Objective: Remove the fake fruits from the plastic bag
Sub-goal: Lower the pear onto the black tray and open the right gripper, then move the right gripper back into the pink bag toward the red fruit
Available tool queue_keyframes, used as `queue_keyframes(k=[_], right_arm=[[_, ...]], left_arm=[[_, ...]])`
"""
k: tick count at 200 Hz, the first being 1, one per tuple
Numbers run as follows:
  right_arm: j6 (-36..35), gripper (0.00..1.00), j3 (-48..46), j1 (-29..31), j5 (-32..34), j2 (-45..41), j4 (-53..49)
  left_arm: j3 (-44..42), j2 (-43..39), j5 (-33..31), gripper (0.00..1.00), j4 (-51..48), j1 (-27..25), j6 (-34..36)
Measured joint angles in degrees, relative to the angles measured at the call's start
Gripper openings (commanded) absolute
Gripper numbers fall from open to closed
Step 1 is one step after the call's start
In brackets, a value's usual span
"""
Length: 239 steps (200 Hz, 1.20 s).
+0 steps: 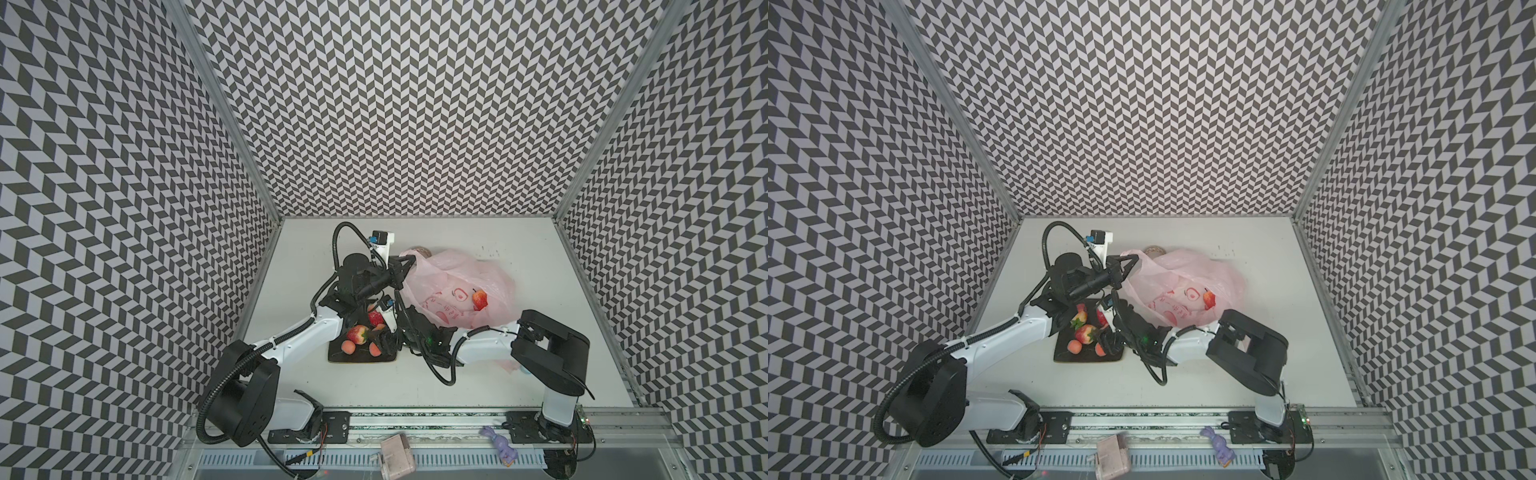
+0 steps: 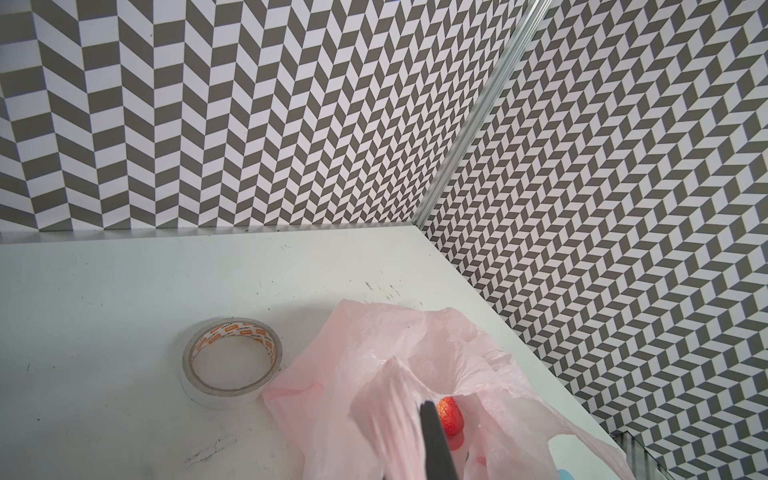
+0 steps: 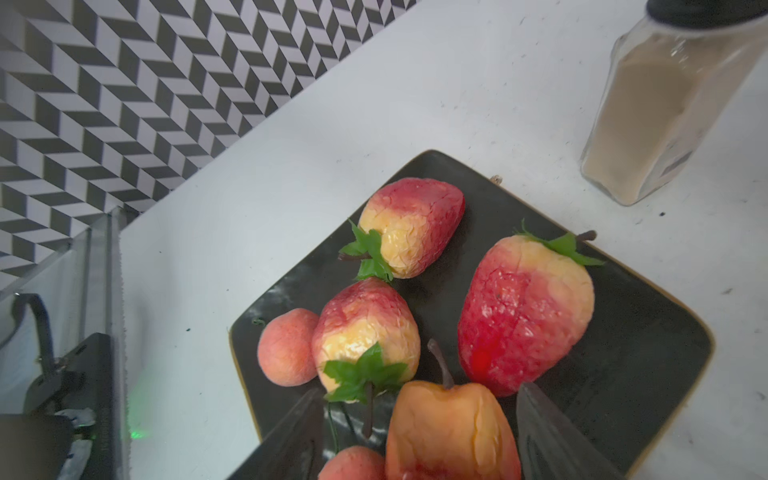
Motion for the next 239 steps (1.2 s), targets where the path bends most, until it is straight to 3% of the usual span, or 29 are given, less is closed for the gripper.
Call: queue_keyframes(k=[75, 127, 182, 239], right_arm=[[-2.97, 0.64, -13.92, 0.02, 0.24, -23.96, -3.41], [4.04, 0.6, -15.28, -0.04, 12.2, -37.81, -13.55], [15.1, 0.55, -8.81, -3.48, 22.23, -39.21, -32.15], [14.78, 0.54, -7.02, -13.92, 19.06, -39.21, -42.62]], left_arm=[[0.0, 0.0, 0.04, 0.0, -0.09, 0.0, 0.52], [-0.04, -0.5, 0.07, 0.0, -0.11, -0.02, 0.48], [-1.99, -3.63, -0.2, 0.0, -0.04, -2.25, 0.09], [-2.49, -3.72, -0.87, 0.0, -0.04, -4.66, -0.76]])
